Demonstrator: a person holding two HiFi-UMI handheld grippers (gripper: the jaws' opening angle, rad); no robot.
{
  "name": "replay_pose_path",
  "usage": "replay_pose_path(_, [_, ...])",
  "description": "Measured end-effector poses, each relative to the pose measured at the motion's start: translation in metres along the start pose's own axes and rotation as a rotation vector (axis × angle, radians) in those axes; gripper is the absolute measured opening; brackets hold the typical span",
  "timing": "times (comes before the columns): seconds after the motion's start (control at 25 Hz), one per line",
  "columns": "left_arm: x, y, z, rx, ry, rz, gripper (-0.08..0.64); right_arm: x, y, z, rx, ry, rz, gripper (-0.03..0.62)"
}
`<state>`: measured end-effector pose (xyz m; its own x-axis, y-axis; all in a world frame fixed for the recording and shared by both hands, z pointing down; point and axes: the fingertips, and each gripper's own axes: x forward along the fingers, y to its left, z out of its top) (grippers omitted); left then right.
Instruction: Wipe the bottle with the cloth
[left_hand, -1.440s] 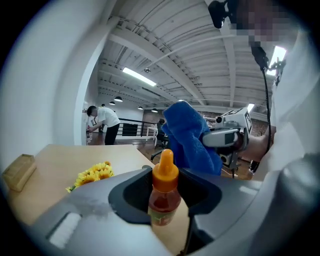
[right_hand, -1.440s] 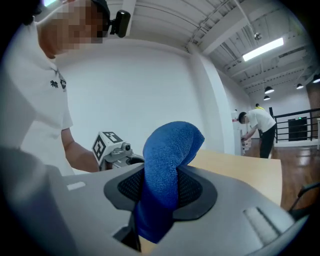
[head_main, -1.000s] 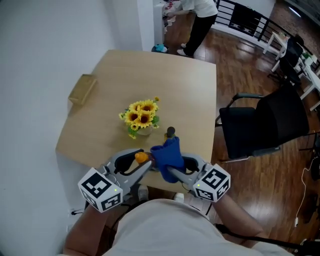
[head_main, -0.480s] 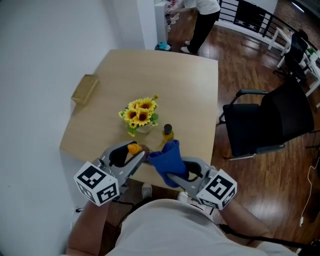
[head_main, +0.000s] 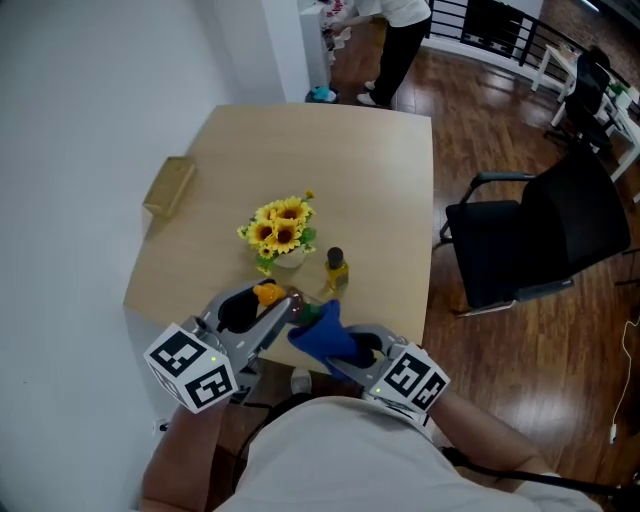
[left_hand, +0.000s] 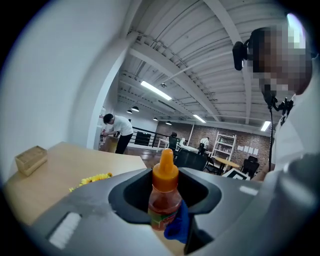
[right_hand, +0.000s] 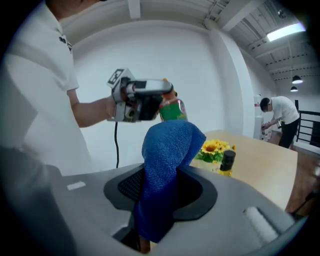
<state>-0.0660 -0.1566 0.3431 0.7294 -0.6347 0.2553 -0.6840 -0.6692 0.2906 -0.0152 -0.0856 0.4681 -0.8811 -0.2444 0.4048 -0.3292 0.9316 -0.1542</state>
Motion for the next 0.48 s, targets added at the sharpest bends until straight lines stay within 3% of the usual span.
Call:
replay_pose_path(0.12, [-0.008,0.000,0.006,0.005,-0.009,-0.007,0.160,0.004,-0.013,-0.037,0.039,0.090,-0.026,0.153])
replay_pose_path(0.24, [-0.017,-0.001,0.013,0.034,-0.007,-0.021,0.160,-0.004,-0.028,-0.048,0.059,0.115,-0.057,0.153])
replay_pose_path(0.36, [-0.024,0.003,0.014,0.073,0.017,-0.026,0.160,-0.019,-0.046,-0.027,0.057,0.077,-0.116,0.153])
replay_pose_path(0.48, [-0.027,0.006,0.007,0.090,0.050,-0.048,0.160,-0.028,-0.056,0.026,0.016,-0.022,-0.152,0.153])
